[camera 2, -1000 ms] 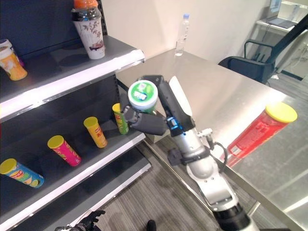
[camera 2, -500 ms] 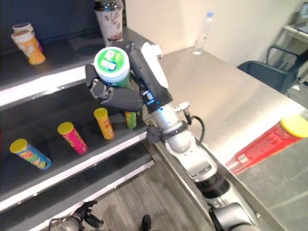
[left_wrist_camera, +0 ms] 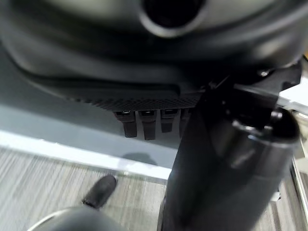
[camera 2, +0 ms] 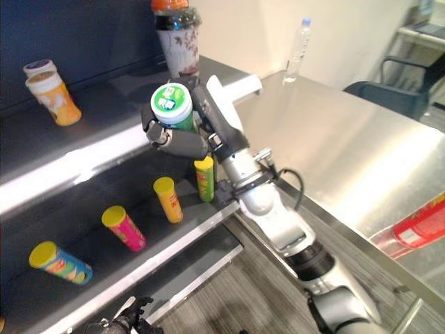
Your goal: Put the goods on the table back onto the shelves and tidy them up.
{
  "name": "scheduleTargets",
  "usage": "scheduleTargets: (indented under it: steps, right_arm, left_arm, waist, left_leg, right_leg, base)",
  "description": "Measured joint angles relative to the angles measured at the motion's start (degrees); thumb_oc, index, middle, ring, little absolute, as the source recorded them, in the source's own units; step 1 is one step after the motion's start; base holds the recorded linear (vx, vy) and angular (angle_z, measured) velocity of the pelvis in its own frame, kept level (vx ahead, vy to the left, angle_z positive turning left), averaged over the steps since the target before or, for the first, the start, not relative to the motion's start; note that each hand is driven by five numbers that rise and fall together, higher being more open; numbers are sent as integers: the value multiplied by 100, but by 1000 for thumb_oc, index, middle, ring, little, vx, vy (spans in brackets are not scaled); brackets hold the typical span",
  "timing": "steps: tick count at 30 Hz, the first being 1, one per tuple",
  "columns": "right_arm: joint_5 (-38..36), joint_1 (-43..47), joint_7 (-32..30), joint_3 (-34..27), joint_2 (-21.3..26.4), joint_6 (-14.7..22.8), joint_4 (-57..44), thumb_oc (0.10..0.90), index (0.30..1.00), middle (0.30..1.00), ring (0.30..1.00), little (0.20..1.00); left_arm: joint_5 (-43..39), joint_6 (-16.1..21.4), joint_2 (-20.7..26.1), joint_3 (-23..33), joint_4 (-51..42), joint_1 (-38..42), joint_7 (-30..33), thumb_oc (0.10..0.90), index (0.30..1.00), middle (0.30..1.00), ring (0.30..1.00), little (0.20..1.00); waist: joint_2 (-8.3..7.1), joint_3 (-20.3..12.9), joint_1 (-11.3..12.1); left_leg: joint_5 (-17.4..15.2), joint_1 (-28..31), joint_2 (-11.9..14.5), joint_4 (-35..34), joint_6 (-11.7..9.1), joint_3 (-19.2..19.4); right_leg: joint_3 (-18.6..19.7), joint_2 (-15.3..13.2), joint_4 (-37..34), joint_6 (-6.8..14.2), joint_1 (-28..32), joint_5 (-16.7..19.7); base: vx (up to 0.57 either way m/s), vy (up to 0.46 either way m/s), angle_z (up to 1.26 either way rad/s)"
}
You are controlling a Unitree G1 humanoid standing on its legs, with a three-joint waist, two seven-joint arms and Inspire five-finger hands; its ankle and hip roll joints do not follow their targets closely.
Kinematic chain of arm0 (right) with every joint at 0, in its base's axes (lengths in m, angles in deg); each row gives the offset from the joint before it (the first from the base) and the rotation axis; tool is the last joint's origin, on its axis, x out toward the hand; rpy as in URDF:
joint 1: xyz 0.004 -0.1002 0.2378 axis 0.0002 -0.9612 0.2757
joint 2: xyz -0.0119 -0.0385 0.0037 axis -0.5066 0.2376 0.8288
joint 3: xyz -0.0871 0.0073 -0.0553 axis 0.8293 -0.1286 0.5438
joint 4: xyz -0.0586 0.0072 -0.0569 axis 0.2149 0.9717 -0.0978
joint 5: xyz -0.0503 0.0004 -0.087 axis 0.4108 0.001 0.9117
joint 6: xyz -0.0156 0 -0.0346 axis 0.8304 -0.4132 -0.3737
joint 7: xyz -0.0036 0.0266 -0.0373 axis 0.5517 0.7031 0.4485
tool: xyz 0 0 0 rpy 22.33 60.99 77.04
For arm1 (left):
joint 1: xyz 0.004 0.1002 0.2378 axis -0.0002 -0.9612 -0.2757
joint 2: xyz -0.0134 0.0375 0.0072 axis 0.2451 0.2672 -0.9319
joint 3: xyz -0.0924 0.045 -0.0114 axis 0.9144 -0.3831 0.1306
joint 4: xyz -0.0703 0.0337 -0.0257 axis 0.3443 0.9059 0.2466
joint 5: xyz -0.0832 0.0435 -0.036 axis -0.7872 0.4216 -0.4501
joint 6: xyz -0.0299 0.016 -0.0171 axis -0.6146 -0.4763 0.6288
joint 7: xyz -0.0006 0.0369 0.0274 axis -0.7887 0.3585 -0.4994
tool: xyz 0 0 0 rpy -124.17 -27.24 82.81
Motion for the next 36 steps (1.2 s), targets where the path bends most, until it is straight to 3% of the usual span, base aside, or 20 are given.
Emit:
scheduleTargets:
  steps: [1,3,9,13,19,23,31,36]
  right_arm:
    - [-1,5,11,-4,-6,15,-61,400,300,300,300,300]
    - [-2,28,32,18,-5,20,-71,400,300,300,300,300]
    - [-74,173,93,7,78,6,-52,400,300,300,300,300]
    - [-310,411,158,73,359,-51,1,400,300,300,300,300]
    - [-604,908,291,411,301,-72,622,400,300,300,300,300]
    - [-1094,1249,529,561,319,-162,1095,400,300,300,300,300]
    - [-2250,1680,785,1064,453,-353,1351,400,300,300,300,300]
    - [-3000,1978,826,1420,431,-350,1691,400,300,300,300,300]
  left_arm:
    - [42,-13,74,29,32,37,-30,800,900,900,900,900]
    - [147,-13,124,-38,97,3,-125,800,900,900,900,900]
    - [143,-103,117,-43,99,-53,-171,800,900,900,900,900]
    - [150,-126,119,-60,123,-52,-170,800,900,900,900,900]
    - [153,-120,137,-62,132,3,-169,800,900,900,900,900]
    - [154,-120,157,-83,125,64,-182,800,900,900,900,900]
    - [167,-126,174,-304,109,70,-364,800,900,900,900,900]
    - [165,-128,167,-477,114,28,-413,800,900,900,900,900]
  waist:
    - [-135,-6,0]
    - [-208,-32,35]
    - [-254,-37,63]
    - [-260,-33,29]
    - [-367,-8,38]
    - [-487,-16,10]
    - [-526,-123,-129]
    - [-463,-259,-137]
  left_leg:
    - [-3,52,-157,2,7,11]
    - [-22,159,-268,2,41,-4]
    - [-57,325,-211,1,99,1]
    - [-55,331,-158,0,101,11]
    - [-57,360,-159,-1,100,7]
    - [-89,349,-191,-3,128,6]
    - [-204,333,-169,-4,204,38]
    - [-191,330,-147,-3,184,47]
  right_leg:
    - [62,-164,41,40,6,-26]
    - [44,-243,33,131,144,29]
    - [42,-179,38,336,421,-120]
    - [45,-122,-34,338,455,-122]
    - [31,-110,-86,327,525,-149]
    - [30,-115,-83,254,526,-237]
    - [76,-139,111,295,400,-268]
    - [76,-112,101,296,392,-267]
  base:
    - [58,80,-12]
    - [96,123,6]
    - [38,36,12]
    - [23,8,-3]
    - [14,-4,1]
    - [10,-7,2]
    - [15,-11,0]
    - [0,0,0]
